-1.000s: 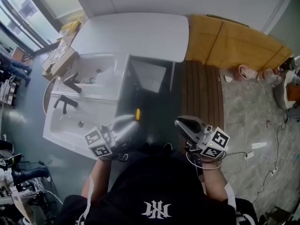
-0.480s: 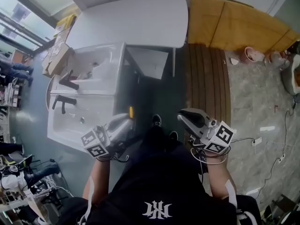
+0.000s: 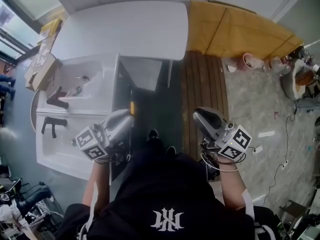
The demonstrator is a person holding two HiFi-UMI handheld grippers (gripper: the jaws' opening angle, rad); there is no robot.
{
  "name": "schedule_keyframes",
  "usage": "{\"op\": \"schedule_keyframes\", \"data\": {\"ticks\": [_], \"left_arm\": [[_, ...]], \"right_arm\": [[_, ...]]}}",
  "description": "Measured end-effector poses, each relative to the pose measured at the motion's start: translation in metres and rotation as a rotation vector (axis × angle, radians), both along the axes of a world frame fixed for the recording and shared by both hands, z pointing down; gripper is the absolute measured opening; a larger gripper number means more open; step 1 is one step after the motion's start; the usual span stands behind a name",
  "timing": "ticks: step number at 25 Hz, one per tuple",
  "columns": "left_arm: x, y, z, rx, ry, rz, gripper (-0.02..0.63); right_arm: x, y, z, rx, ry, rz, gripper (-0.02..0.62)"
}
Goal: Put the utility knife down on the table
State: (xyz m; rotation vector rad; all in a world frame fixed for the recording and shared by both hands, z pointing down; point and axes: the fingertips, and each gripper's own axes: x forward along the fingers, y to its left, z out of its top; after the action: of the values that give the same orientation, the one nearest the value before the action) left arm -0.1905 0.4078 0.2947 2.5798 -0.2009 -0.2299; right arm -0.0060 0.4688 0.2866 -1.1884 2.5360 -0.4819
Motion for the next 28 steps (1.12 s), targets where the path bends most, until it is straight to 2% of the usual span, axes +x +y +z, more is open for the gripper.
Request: {"op": "schedule_keyframes", "data": {"ticks": [7,13,17,20,24,28], "left_arm": [[-0.008,-0.068,-0.001,0.033,0.02,0.05,0.06],[0.01,-0.109,0.034,-0.065,0.07,0.112,0.06],[0.032,-0.119,0.042,-0.12,0.106,0.117,0.06],[0.049,-0.128,0.049,-0.12,0.078,0.1,0.06],[0.061,-0.148,0.061,-0.133,0.022,0.04,0.06],[0.087,-0.175,0.048,-0.109,-0.003,-0.032,0.06]], "right_arm": [[-0.012,-0.07,-0.022,-0.011,0.05,0.038,0.006],[-0.004,-0.1,-0.009,-0.077,0.059,0.101,0.006],[0.015,-0.113,0.003,-0.112,0.069,0.106,0.006],[0.034,-0.131,0.008,-0.104,0.046,0.09,0.006],[0.049,-0.165,0.019,-0.074,0.008,0.019,0.006],[0.072,-0.203,0.023,-0.062,-0.042,-0.06,0.006]]}}
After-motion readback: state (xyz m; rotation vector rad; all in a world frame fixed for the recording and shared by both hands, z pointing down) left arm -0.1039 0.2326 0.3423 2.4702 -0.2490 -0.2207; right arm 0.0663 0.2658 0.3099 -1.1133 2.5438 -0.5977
